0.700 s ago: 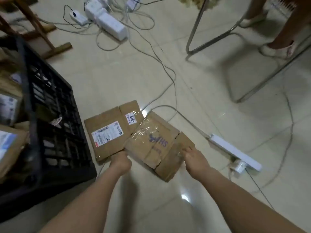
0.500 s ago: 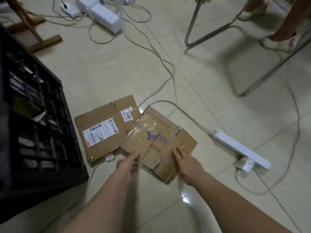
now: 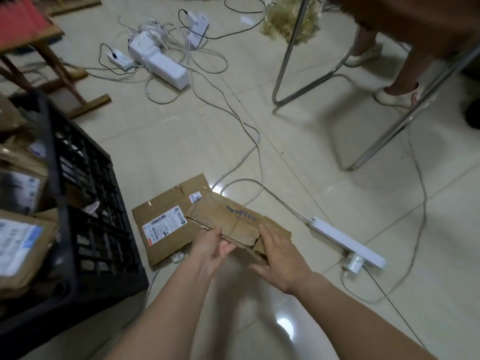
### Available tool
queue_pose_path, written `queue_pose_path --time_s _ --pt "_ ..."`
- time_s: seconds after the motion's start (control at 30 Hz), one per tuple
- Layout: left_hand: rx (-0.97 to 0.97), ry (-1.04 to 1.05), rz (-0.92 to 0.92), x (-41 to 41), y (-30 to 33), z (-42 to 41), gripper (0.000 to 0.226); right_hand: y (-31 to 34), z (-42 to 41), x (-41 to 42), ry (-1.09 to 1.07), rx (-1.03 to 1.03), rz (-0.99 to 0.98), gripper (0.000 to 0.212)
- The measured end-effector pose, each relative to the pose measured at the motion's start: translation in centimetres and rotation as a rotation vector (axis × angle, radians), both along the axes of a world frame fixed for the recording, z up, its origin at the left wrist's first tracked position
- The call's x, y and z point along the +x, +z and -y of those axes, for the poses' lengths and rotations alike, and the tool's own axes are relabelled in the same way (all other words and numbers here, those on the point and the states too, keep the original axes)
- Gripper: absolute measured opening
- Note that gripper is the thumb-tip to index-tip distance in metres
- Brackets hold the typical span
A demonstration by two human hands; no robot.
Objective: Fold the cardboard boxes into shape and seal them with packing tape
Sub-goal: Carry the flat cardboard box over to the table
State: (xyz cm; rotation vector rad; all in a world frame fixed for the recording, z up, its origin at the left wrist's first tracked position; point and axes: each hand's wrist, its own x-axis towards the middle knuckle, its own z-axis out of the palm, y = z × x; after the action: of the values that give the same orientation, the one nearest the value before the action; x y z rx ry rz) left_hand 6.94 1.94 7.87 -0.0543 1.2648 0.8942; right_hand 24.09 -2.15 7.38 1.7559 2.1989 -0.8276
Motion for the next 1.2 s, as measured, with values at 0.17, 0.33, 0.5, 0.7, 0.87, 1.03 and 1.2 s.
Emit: queue_pose_path --time_s 0.17,0.33,0.5,0.7,0.87,1.03,1.2 --pt "0.056 -0.019 0.029 -0.6 15.9 0.2 0.025 14.9 -1.1 -0.3 0.004 0.155 -0.039 0.077" --pt "0.204 -0.254 -0.137 -1.4 36.0 -1.2 0.037 33.7 -2.7 -0.2 -0.043 0.163 -0.11 0.075" --pt "0.278 -0.75 -0.78 -2.6 57.1 -2.1 0.076 55.0 -4.3 2.2 -0.171 0.065 -0.343 0.043" --pt "0.297 -0.469 -0.949 -2.1 75.1 -2.4 0.134 75.2 -4.1 5.3 -0.282 0.095 -0.791 0.047" --pt "0.505 -0.189 -0.613 -0.7 81.4 -3.8 0.093 82.1 -5.0 5.4 -0.329 0.102 -1.018 0.033" --pt "0.582 -0.172 -0.546 -1.6 83.8 -5.5 0.042 83.0 -7.1 5.7 -0.447 0.048 -1.036 0.026" --pt "0.708 -0.279 -0.578 -4.3 86.4 -9.5 0.041 83.0 -12.3 4.3 -0.46 0.008 -0.974 0.017"
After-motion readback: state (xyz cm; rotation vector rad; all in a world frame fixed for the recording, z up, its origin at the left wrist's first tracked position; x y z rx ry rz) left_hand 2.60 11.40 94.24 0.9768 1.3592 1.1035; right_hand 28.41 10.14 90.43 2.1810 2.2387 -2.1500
